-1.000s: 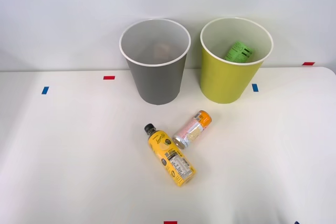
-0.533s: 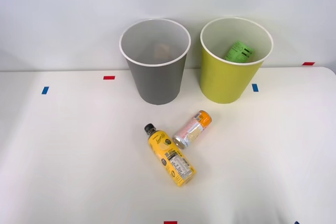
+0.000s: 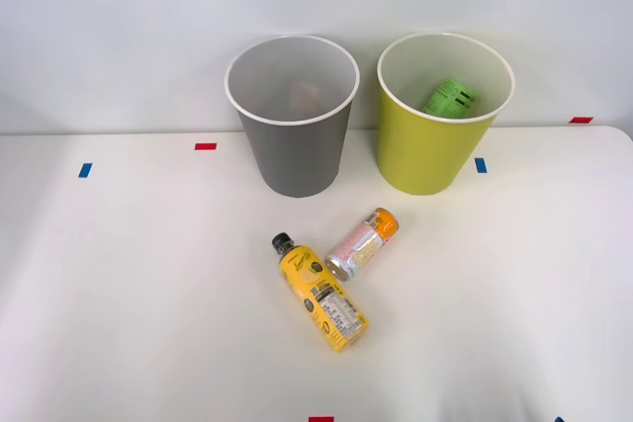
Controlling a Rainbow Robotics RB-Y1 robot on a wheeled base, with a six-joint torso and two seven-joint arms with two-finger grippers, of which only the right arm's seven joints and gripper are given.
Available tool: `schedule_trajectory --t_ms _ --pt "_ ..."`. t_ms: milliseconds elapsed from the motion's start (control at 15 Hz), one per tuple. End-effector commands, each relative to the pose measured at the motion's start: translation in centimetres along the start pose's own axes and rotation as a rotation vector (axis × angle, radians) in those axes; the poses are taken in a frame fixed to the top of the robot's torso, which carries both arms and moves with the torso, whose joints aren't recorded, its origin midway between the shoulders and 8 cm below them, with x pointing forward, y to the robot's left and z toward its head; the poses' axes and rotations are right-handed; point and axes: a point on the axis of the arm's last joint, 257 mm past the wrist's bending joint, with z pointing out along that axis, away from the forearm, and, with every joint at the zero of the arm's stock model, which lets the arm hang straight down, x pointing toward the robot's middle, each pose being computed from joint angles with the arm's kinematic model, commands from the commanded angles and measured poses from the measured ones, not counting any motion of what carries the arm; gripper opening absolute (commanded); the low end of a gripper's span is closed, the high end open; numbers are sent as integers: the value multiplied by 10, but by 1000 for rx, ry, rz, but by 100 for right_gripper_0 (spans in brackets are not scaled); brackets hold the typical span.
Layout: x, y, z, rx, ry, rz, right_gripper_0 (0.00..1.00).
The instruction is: Put cans in the gray bin, plastic bottles in the light green bin
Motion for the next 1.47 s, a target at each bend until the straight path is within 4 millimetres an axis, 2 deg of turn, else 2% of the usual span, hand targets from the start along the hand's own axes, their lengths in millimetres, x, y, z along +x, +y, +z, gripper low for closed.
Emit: schedule_trajectory --t_ms 67,1467 --pt "0 0 0 0 0 0 100" --pt "0 0 0 0 0 0 100"
